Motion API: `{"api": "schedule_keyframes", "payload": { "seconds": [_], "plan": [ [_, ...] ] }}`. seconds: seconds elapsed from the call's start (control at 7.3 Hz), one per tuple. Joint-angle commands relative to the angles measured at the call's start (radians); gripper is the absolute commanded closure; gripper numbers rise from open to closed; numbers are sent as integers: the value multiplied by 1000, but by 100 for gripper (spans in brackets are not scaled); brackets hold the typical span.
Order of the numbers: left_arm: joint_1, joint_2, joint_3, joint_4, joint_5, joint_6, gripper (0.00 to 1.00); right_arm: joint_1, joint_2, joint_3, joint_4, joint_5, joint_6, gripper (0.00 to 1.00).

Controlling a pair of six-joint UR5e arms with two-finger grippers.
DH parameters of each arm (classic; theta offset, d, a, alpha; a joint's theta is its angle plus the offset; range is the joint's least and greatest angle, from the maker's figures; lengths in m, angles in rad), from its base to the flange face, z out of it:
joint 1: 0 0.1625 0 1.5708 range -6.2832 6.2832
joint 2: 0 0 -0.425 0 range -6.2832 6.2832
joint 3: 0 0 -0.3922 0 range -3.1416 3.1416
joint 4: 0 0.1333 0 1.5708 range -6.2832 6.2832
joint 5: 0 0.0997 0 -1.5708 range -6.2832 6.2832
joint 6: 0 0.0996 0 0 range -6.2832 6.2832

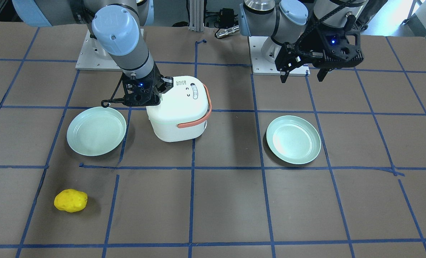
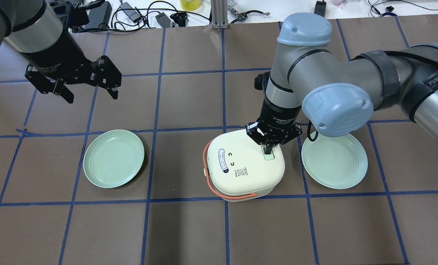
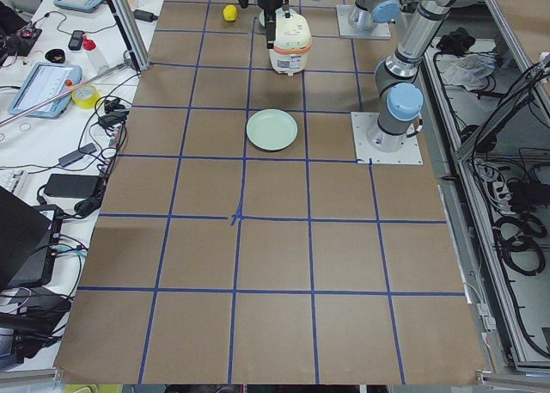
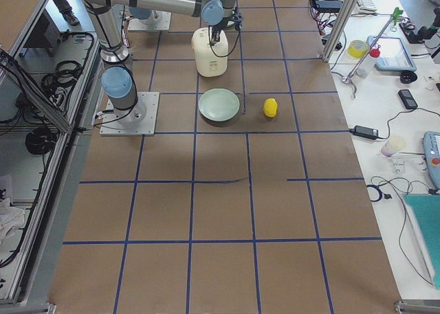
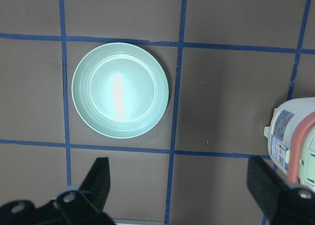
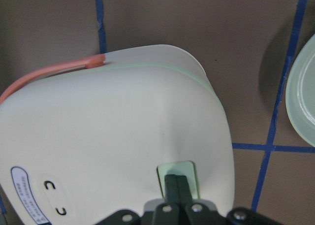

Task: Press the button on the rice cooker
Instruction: 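Lift the right gripper away as the rice cooker lid pops open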

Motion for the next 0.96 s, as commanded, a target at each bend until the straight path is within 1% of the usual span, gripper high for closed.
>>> {"api": "schedule_keyframes", "payload": {
  "seconds": [0.0, 0.14, 0.27, 0.41, 0.55, 0.68, 0.82],
  "plan": [
    [0, 0, 0, 0, 0, 0, 0, 0, -9, -72, 15, 5, 8, 93],
    [0, 0, 0, 0, 0, 0, 0, 0, -19, -120, 55, 11, 40, 74],
    [0, 0, 0, 0, 0, 0, 0, 0, -22, -177, 72, 8, 43, 18],
    [0, 0, 0, 0, 0, 0, 0, -2, -25, -239, 110, 9, 44, 0],
    [0, 0, 0, 0, 0, 0, 0, -7, -25, -304, 176, 6, 44, 0],
    [0, 0, 0, 0, 0, 0, 0, -13, -25, -359, 206, -6, 44, 0],
    [0, 0, 0, 0, 0, 0, 0, -22, -23, -387, 203, -9, 44, 0]
  ]
}}
